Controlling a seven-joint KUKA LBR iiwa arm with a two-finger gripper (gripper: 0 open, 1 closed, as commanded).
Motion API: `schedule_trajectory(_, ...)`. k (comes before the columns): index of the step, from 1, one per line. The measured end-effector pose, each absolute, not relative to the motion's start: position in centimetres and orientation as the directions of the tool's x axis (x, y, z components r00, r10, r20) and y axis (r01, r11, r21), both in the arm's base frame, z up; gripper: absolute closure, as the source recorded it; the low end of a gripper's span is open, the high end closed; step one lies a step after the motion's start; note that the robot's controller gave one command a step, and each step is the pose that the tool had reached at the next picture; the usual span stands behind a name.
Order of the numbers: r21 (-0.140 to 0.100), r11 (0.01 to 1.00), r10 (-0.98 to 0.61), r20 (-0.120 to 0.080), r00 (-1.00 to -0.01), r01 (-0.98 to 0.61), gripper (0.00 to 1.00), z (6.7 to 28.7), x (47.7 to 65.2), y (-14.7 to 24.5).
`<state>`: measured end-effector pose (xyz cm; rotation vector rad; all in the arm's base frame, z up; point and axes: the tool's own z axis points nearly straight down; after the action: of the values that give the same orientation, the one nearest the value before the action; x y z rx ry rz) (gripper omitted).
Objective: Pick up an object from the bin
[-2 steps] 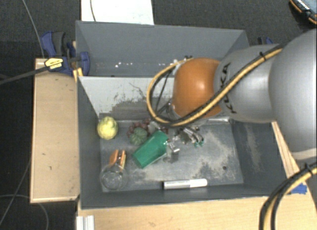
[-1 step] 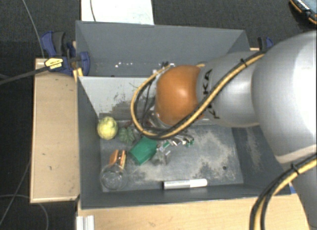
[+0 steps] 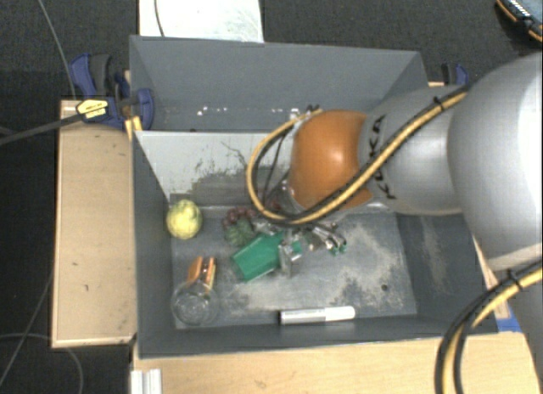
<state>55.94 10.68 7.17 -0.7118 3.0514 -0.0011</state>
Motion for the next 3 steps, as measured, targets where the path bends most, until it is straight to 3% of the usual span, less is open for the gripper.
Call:
schedule_trajectory(1,-0.003,0.897,-0.443,-0.008,-0.897,-0.443,1.00,7.2,55.9,10.7)
schedule_trajectory(2,-0.001,0.897,-0.443,-0.002,-0.897,-0.443,1.00,8.6,55.7,10.6)
schedule_trajectory(3,-0.001,0.898,-0.440,-0.003,-0.898,-0.440,1.00,13.3,55.7,10.7)
